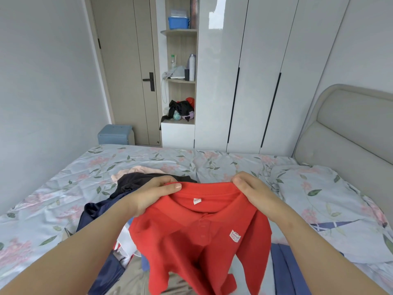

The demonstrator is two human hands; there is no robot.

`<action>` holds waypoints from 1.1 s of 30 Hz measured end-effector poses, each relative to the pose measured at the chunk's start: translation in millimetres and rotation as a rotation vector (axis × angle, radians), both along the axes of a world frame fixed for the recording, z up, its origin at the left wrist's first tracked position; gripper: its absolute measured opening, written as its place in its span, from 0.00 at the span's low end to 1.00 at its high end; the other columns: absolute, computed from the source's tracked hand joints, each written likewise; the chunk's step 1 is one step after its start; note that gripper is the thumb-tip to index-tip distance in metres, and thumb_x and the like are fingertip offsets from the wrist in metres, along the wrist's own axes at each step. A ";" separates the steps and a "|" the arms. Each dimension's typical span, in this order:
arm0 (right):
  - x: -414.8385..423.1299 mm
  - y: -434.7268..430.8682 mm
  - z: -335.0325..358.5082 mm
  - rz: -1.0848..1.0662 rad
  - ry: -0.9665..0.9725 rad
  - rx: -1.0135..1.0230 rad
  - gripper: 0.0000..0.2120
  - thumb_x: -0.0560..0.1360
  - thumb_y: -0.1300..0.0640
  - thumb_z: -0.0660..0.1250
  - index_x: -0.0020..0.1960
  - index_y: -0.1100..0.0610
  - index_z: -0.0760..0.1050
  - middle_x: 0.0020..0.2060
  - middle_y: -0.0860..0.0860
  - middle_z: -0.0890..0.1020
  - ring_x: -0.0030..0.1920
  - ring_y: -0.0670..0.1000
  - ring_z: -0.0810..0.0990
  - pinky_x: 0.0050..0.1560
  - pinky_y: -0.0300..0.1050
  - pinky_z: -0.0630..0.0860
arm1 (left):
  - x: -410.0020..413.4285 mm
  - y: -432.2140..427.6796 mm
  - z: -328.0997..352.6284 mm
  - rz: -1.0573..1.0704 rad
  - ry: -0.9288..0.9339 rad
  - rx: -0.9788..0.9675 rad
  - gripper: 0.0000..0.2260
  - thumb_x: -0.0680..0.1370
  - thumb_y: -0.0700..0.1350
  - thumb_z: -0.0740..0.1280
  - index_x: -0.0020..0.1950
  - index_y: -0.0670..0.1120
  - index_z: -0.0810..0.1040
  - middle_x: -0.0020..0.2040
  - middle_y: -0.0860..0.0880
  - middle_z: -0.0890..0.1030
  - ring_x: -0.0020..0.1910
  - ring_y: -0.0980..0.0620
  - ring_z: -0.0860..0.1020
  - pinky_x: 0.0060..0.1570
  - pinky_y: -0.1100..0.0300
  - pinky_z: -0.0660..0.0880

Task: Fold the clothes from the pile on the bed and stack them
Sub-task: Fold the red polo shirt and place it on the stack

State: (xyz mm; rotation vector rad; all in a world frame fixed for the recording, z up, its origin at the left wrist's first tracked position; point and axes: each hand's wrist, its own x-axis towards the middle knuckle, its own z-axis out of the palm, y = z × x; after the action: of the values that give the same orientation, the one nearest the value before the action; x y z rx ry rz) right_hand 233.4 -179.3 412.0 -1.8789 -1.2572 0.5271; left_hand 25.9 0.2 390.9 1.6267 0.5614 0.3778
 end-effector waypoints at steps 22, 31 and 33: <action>36.2 -63.5 -24.7 -0.351 0.284 0.169 0.10 0.81 0.58 0.57 0.47 0.62 0.74 0.41 0.57 0.76 0.41 0.52 0.72 0.45 0.46 0.70 | 3.8 -67.7 7.2 0.407 0.179 0.594 0.03 0.79 0.43 0.64 0.50 0.44 0.75 0.42 0.48 0.76 0.43 0.49 0.74 0.45 0.56 0.70; -24.7 -109.9 16.4 -0.422 -0.034 0.377 0.15 0.81 0.57 0.57 0.35 0.54 0.68 0.31 0.48 0.70 0.33 0.47 0.68 0.35 0.41 0.64 | -47.3 -110.3 34.9 0.356 0.322 1.317 0.08 0.80 0.47 0.62 0.51 0.42 0.72 0.47 0.46 0.76 0.47 0.42 0.76 0.41 0.54 0.70; -46.4 -124.6 23.3 -0.430 -0.086 0.413 0.15 0.80 0.58 0.58 0.34 0.53 0.67 0.29 0.47 0.69 0.31 0.45 0.66 0.32 0.39 0.61 | -63.1 -124.0 36.6 0.348 0.361 1.342 0.10 0.80 0.50 0.61 0.53 0.43 0.72 0.51 0.47 0.77 0.49 0.42 0.77 0.43 0.53 0.73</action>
State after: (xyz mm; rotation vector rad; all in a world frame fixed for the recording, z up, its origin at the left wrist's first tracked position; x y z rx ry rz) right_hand 187.0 -303.9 435.3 -1.7520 -0.8888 -0.0425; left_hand -37.2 -123.9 427.5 2.9266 0.9658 0.8291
